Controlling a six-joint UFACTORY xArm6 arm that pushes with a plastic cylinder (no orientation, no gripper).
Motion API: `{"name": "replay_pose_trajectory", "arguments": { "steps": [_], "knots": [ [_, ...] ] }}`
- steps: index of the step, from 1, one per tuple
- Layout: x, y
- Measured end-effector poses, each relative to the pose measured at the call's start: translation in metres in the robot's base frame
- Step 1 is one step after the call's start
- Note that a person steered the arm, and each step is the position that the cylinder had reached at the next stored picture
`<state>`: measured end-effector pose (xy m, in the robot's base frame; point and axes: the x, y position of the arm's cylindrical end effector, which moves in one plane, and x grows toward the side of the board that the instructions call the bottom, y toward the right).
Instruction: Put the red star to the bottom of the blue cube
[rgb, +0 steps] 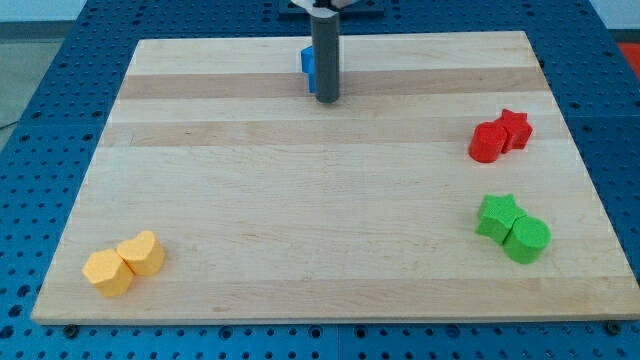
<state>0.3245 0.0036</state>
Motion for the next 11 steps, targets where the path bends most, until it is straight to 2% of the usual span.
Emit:
{"name": "replay_pose_trajectory", "arguments": {
  "steps": [1,3,4,5,6,8,9,10,11],
  "knots": [
    [0.0,0.054],
    [-0.003,0.234],
    [0.032,0.309],
    [0.091,0.317],
    [0.093,0.284],
    [0.036,0.163],
    [0.034,0.157],
    [0.036,0.238],
    [0.069,0.286]
  ]
}}
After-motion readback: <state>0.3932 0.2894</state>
